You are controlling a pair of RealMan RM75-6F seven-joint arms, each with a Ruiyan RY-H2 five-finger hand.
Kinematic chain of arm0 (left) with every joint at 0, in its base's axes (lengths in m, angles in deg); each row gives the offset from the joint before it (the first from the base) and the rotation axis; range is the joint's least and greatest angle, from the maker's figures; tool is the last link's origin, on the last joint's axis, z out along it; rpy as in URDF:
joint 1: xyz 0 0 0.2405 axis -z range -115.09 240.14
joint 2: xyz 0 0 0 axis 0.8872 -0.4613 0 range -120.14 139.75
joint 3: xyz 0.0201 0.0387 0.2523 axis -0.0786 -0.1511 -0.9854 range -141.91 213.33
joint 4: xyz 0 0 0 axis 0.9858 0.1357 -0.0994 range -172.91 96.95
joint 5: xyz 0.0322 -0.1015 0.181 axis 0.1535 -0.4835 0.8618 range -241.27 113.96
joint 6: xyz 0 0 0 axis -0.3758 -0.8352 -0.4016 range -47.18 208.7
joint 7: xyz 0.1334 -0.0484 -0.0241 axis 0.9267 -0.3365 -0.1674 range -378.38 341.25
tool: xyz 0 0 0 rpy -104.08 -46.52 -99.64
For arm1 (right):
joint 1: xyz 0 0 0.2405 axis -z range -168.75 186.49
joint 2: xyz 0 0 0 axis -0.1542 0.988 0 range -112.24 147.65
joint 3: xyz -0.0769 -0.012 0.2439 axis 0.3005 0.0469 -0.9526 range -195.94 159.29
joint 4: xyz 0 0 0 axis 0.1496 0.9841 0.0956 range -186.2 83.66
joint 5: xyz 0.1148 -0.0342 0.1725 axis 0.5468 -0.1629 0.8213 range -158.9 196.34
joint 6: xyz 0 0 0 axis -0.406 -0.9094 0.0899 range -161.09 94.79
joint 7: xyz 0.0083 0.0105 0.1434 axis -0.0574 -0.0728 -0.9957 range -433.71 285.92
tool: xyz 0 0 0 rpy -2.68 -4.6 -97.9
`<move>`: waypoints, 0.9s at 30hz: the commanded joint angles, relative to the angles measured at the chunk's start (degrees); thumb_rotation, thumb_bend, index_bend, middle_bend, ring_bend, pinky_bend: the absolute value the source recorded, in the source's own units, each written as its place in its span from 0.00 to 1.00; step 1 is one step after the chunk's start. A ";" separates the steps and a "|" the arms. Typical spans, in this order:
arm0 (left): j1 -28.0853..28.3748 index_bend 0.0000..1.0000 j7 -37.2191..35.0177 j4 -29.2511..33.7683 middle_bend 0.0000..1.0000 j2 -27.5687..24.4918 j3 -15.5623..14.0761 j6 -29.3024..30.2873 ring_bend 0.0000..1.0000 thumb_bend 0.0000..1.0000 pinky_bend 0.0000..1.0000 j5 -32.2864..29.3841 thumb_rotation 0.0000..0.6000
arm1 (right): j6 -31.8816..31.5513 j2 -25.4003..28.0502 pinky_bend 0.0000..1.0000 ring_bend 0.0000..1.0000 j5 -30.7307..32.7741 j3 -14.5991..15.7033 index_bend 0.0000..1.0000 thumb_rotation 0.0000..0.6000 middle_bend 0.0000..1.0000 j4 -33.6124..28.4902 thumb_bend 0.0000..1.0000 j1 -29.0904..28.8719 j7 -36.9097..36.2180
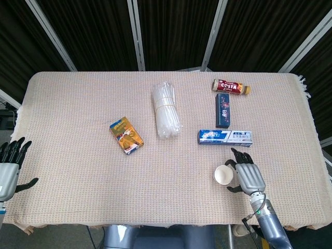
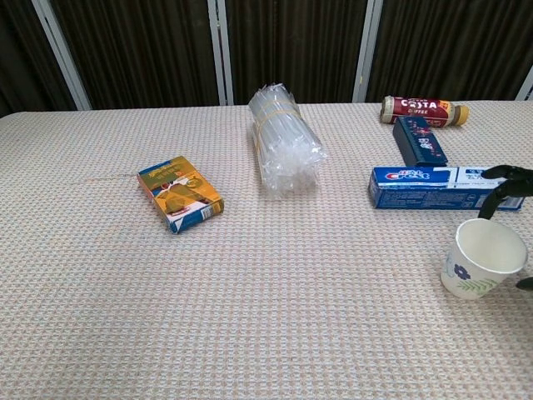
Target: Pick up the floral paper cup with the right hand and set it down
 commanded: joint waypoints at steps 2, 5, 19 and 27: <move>0.00 0.00 0.02 0.03 0.00 -0.01 0.01 0.00 0.00 0.01 0.00 -0.02 1.00 | -0.51 -0.98 0.00 0.00 -0.36 -0.08 0.42 1.00 0.03 0.43 0.18 -0.22 -0.15; 0.01 0.00 0.00 0.02 0.00 -0.01 0.00 -0.02 0.00 0.01 0.00 -0.02 1.00 | -0.69 -1.53 0.00 0.00 -0.42 -0.06 0.45 1.00 0.05 0.63 0.19 -0.34 -0.16; 0.02 0.00 -0.07 -0.01 0.00 -0.02 -0.02 -0.02 0.00 0.01 0.00 0.01 1.00 | -1.69 -3.28 0.00 0.00 0.24 -0.54 0.49 1.00 0.08 1.13 0.19 -0.82 -0.46; 0.02 0.00 0.06 0.00 0.00 0.04 0.02 0.01 0.00 0.01 0.00 -0.05 1.00 | -0.99 -3.58 0.00 0.00 4.74 -4.81 0.49 1.00 0.09 -2.06 0.19 -1.10 -7.19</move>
